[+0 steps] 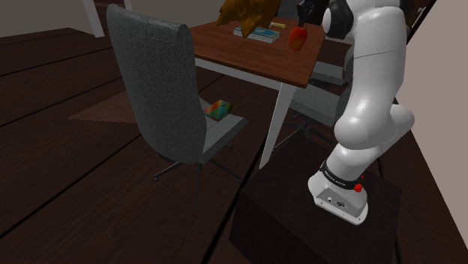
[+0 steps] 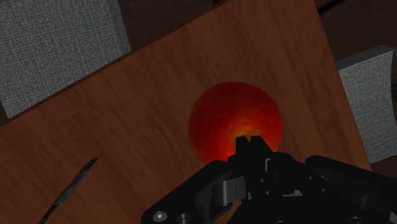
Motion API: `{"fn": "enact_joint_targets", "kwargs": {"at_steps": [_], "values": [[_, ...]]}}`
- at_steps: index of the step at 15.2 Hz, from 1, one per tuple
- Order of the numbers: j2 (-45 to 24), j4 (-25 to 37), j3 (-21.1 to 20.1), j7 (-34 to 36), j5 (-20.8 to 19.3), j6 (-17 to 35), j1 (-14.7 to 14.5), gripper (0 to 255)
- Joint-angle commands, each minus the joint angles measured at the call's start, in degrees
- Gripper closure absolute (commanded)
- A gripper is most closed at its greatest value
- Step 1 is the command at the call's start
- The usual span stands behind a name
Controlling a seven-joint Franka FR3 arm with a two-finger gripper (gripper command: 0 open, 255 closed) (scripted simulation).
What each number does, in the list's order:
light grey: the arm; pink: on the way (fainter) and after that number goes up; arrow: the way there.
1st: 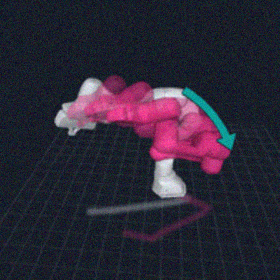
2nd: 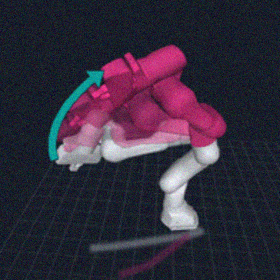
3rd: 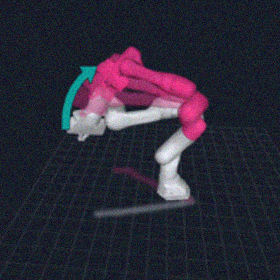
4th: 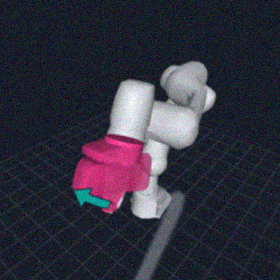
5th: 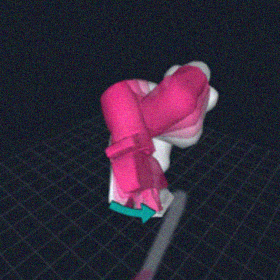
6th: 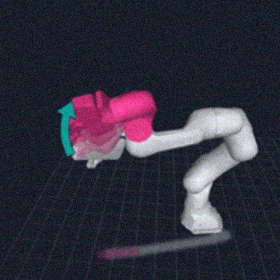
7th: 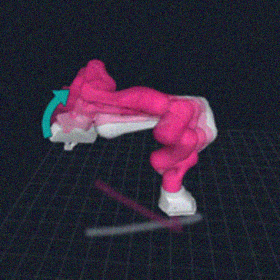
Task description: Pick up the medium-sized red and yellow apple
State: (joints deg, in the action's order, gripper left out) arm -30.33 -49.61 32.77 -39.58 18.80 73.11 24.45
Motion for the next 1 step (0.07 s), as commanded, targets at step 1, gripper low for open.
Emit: {"fn": "enact_joint_targets", "kwargs": {"at_steps": [1], "values": [[-0.54,1.47,-0.1,0.03,0.29,-0.92,0.55,255]]}}
